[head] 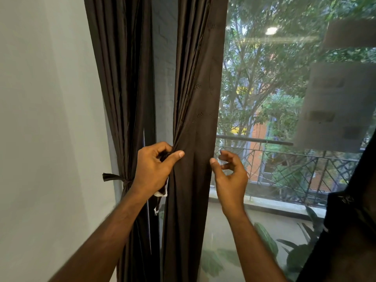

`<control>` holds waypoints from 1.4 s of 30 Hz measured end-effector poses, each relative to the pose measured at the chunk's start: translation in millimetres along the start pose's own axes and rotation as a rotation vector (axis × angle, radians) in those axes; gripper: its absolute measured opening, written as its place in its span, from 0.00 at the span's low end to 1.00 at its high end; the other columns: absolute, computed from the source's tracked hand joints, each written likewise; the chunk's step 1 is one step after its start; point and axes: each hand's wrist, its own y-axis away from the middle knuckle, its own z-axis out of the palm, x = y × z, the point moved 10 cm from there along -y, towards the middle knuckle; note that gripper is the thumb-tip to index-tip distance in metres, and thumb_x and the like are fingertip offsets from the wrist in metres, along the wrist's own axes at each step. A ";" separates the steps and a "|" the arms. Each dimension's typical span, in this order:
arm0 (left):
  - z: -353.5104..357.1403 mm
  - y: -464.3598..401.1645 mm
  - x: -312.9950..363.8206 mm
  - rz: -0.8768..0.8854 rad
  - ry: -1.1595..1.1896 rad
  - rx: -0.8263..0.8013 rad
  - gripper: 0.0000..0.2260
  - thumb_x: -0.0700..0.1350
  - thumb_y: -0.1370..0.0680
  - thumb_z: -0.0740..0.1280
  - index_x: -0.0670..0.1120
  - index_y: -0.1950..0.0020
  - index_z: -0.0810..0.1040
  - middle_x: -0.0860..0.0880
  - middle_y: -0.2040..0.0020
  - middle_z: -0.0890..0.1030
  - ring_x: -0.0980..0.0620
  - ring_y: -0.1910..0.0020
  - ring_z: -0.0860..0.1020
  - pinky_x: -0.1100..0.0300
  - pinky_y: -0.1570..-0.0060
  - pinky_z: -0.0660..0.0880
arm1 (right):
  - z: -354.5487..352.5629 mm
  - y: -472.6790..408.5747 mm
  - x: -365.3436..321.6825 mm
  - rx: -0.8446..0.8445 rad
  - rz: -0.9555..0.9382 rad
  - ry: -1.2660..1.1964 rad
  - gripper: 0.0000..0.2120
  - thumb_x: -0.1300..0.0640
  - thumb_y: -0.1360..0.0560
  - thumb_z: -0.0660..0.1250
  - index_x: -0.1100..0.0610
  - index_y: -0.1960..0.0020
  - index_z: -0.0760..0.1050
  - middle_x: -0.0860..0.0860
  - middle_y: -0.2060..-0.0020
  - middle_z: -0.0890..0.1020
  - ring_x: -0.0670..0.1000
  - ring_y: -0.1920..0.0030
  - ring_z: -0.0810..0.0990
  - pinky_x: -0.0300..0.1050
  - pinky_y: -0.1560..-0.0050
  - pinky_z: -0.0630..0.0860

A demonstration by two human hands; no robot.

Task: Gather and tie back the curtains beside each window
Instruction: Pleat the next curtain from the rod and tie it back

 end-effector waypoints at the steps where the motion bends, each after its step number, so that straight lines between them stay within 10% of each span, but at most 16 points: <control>1: 0.9 0.0 0.1 -0.001 0.002 -0.007 0.11 0.41 0.24 0.75 0.44 0.66 0.78 0.49 0.70 0.78 0.49 0.69 0.77 0.64 0.65 0.74 | 7.6 -1.9 7.4 -0.043 0.057 -0.028 0.13 0.56 0.25 0.76 0.50 0.42 0.81 0.45 0.52 0.84 0.43 0.56 0.80 0.41 0.51 0.78; 7: -5.5 -1.3 3.2 0.051 -0.065 0.045 0.14 0.40 0.24 0.75 0.48 0.67 0.75 0.55 0.72 0.74 0.58 0.71 0.73 0.68 0.66 0.69 | 0.7 2.1 15.6 0.058 0.106 -0.062 0.04 0.59 0.27 0.78 0.55 0.56 0.84 0.49 0.64 0.84 0.52 0.60 0.83 0.59 0.51 0.82; 14: -2.4 5.0 22.6 0.225 -0.325 0.185 0.15 0.44 0.24 0.73 0.48 0.66 0.70 0.56 0.70 0.68 0.54 0.73 0.68 0.63 0.68 0.64 | 22.4 56.1 -64.6 0.045 -0.560 0.323 0.02 0.61 0.24 0.72 0.57 0.52 0.81 0.51 0.60 0.82 0.56 0.57 0.80 0.58 0.55 0.76; 23: 5.6 8.6 6.0 0.070 -0.027 0.138 0.13 0.41 0.22 0.73 0.42 0.65 0.75 0.52 0.70 0.74 0.54 0.70 0.72 0.55 0.68 0.72 | 59.6 79.7 -70.1 -0.124 -0.648 0.454 0.21 0.63 0.23 0.64 0.62 0.30 0.77 0.54 0.60 0.76 0.56 0.60 0.76 0.57 0.62 0.76; 31: 15.7 5.1 1.5 -0.057 0.189 -0.026 0.11 0.38 0.23 0.73 0.35 0.64 0.78 0.40 0.69 0.76 0.56 0.69 0.73 0.66 0.66 0.71 | 71.7 75.3 -62.8 -0.223 -0.617 0.399 0.19 0.64 0.22 0.61 0.64 0.33 0.78 0.55 0.58 0.74 0.57 0.58 0.74 0.59 0.61 0.76; 42: 14.0 -1.8 4.5 -0.010 0.010 0.013 0.16 0.39 0.25 0.75 0.41 0.68 0.72 0.50 0.74 0.70 0.55 0.73 0.68 0.62 0.70 0.69 | 78.5 77.0 -65.3 -0.286 -0.674 0.460 0.16 0.63 0.23 0.61 0.62 0.38 0.81 0.52 0.58 0.74 0.53 0.58 0.73 0.55 0.60 0.74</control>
